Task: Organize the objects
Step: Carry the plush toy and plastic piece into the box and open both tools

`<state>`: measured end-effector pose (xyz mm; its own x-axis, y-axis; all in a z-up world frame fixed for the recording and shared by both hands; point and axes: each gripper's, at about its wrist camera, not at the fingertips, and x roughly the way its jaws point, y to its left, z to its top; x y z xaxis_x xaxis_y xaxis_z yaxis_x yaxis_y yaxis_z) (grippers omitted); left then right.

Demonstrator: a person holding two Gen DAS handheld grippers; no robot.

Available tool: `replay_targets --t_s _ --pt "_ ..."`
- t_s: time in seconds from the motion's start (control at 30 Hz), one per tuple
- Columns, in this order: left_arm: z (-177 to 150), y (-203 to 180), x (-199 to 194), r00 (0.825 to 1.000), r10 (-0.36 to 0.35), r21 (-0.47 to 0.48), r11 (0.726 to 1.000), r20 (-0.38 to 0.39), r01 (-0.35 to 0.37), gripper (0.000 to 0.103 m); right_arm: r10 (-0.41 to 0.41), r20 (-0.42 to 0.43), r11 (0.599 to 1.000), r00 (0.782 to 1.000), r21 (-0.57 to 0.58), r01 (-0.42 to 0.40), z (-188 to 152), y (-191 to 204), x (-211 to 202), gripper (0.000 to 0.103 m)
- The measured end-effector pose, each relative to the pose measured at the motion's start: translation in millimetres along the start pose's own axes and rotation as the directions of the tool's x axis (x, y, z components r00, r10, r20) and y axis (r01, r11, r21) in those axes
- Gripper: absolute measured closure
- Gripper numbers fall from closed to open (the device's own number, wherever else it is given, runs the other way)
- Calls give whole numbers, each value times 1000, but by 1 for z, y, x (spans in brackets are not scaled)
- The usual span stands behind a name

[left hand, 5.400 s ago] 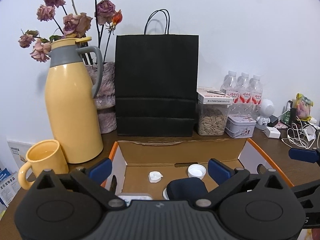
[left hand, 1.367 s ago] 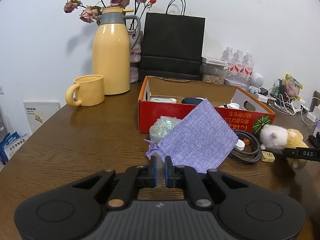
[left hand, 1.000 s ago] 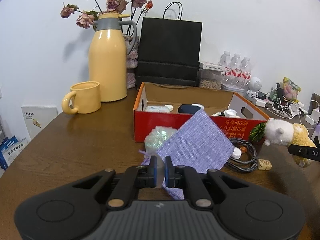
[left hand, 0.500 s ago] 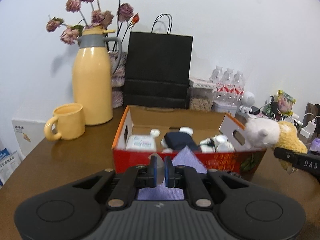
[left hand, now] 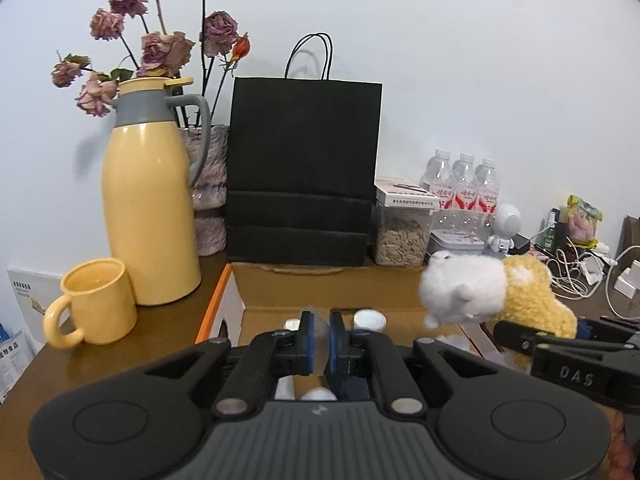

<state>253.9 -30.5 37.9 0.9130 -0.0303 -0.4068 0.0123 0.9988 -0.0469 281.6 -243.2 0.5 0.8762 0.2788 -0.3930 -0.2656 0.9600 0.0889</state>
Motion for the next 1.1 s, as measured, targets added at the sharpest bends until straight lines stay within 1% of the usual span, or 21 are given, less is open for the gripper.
replay_targets --t_s 0.17,0.27,0.43,0.7,0.77,0.8,0.83,0.87,0.9,0.93,0.97,1.0,1.03,1.1 --pt "11 1 32 1000 8 -10 1000 -5 -8 97 5 -24 1000 1000 -17 -5 8 -3 35 55" --pt "16 3 50 1000 -10 -27 1000 -20 9 97 4 -34 1000 999 -22 -5 12 -7 49 55" --pt "22 3 70 1000 -9 -14 1000 -26 8 97 -1 -48 999 999 -35 -1 18 -13 67 55" --pt "25 6 101 998 4 7 1000 -63 -3 97 -2 -93 998 996 -58 -3 16 -16 89 55" --pt "24 6 105 998 7 15 1000 -68 -6 96 -3 -106 998 994 -67 -4 15 -15 92 53" --pt "24 6 107 997 10 20 1000 -74 -9 93 -6 -113 998 994 -70 -2 15 -15 93 50" --pt "23 6 109 997 12 24 1000 -80 -10 88 -10 -117 997 993 -72 1 15 -14 94 43" --pt "22 6 111 996 14 27 1000 -87 -12 80 -11 -118 997 993 -75 2 15 -14 93 29" --pt "22 6 112 995 18 28 999 -97 -16 54 -14 -115 997 993 -78 5 15 -14 92 20" --pt "22 6 114 994 26 29 999 -104 -23 21 -21 -108 997 994 -82 12 15 -14 91 7" --pt "21 6 114 994 36 30 999 -104 -33 8 -28 -96 996 995 -90 19 15 -13 89 3" --pt "21 7 114 995 47 32 999 -92 -44 0 -28 -84 995 996 -97 20 15 -12 86 2" --pt "20 7 112 995 55 34 998 -78 -53 0 -26 -78 995 997 -100 18 16 -12 85 0" --pt "21 6 111 995 64 38 997 -77 -61 0 -25 -61 994 998 -103 18 17 -11 82 0"
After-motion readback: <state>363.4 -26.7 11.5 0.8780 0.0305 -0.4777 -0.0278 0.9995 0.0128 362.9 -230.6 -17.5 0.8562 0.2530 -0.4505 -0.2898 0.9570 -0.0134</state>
